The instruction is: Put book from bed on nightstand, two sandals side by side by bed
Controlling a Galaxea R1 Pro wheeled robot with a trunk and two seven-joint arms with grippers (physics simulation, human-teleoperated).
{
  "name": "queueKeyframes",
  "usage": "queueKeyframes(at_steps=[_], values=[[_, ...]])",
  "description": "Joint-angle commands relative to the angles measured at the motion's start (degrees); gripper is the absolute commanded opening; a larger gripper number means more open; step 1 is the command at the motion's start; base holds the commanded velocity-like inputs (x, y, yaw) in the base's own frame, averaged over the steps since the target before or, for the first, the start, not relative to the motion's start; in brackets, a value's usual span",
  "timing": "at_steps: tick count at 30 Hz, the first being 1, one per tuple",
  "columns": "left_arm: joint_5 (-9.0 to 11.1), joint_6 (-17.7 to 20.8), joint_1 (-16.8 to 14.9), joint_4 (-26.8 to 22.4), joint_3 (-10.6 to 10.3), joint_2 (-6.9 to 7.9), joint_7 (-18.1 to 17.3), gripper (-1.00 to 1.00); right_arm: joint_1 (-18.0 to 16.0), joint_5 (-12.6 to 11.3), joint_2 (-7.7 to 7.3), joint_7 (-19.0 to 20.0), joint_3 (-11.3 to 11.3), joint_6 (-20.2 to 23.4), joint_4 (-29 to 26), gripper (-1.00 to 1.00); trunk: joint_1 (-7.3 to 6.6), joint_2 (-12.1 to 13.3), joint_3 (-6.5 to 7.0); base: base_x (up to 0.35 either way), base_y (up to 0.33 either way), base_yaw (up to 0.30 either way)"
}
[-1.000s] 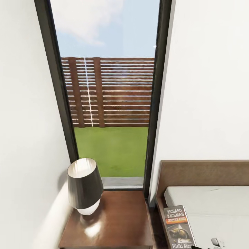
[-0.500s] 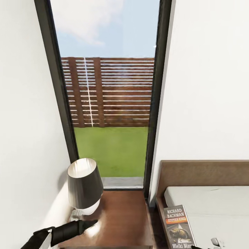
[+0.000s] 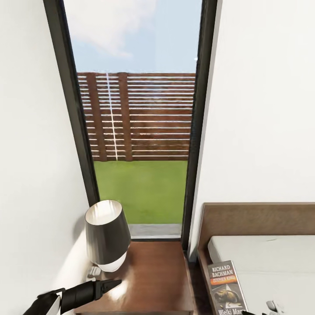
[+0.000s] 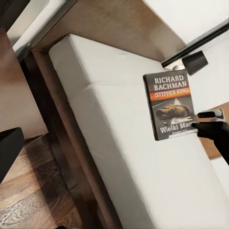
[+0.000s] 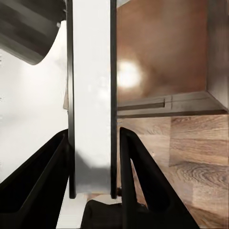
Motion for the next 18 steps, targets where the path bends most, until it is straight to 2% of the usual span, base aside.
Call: queueKeyframes(at_steps=[1, 2, 3, 4, 5, 6, 7, 8, 9, 10, 11, 15, 18], values=[[0.2, 0.6, 0.0, 0.0, 0.1, -0.03, 0.0, 1.00, -0.1, 0.2, 0.55, 0.2, -0.5, 3.2, -0.5, -1.00, 0.02, 0.0, -0.03, 0.000, 0.000, 0.000], [0.2, 0.6, 0.0, 0.0, 0.0, -0.04, 0.1, 1.00, -0.1, 0.2, 1.05, 0.2, -0.5, 4.7, -1.0, -1.00, 0.02, 0.0, -0.03, 0.000, 0.000, 0.000], [0.2, 0.6, 0.0, 0.0, 0.0, -0.06, 0.2, 1.00, -0.1, 0.2, 2.38, 0.2, -0.4, 7.9, -2.5, -1.00, 0.02, 0.0, -0.03, 0.000, 0.000, 0.000], [0.2, 0.5, 0.0, 0.0, 0.0, -0.06, 0.2, 1.00, -0.1, 0.2, 3.10, 0.2, -0.4, 9.7, -3.6, -1.00, 0.02, 0.0, -0.03, 0.000, 0.000, 0.000], [0.2, 0.5, 0.0, 0.0, 0.0, -0.07, 0.2, 1.00, -0.1, 0.3, 4.54, 0.1, -0.4, 13.4, -6.3, -1.00, 0.02, 0.0, -0.03, 0.000, 0.000, 0.000], [0.2, 0.5, 0.0, 0.0, 0.0, -0.07, 0.2, 1.00, -0.1, 0.3, 5.29, 0.1, -0.4, 15.2, -7.8, -1.00, 0.02, 0.0, -0.03, 0.000, 0.000, 0.000], [0.2, 0.5, 0.0, 0.0, 0.0, -0.08, 0.2, 1.00, -0.1, 0.3, 7.00, 0.0, -0.4, 18.6, -11.0, -1.00, 0.02, 0.0, -0.03, 0.000, 0.000, 0.000], [0.2, 0.5, 0.0, 0.0, 0.0, -0.08, 0.2, 1.00, -0.1, 0.3, 9.14, -0.2, -0.4, 21.6, -14.1, -1.00, 0.02, 0.0, -0.03, 0.000, 0.000, 0.000], [0.2, 0.5, 0.0, 0.0, 0.0, -0.08, 0.2, 1.00, -0.2, 0.3, 14.13, -1.3, -0.4, 24.6, -18.6, -1.00, 0.02, 0.0, -0.03, 0.000, 0.000, 0.000], [0.2, 0.5, 0.0, 0.0, 0.0, -0.08, 0.2, 1.00, -0.2, 0.3, 15.59, -2.0, -0.4, 25.3, -19.6, -1.00, 0.02, 0.0, -0.03, 0.000, 0.000, 0.000], [0.2, 0.5, 0.0, 0.0, 0.0, -0.09, 0.2, 1.00, -0.2, 0.3, 17.83, -3.8, -0.4, 26.3, -21.1, -1.00, 0.02, 0.0, -0.03, 0.000, 0.000, 0.000], [0.2, 0.5, 0.0, 0.0, 0.0, -0.09, 0.2, 1.00, -0.4, 0.1, 21.77, -10.7, -0.4, 27.7, -23.3, -1.00, 0.02, 0.0, -0.03, 0.000, 0.000, 0.000], [0.2, 0.5, 0.0, 0.0, 0.0, -0.09, 0.2, 1.00, -0.5, -0.1, 23.23, -13.5, -0.4, 27.9, -23.8, -1.00, 0.02, 0.0, -0.03, 0.000, 0.000, 0.000]])
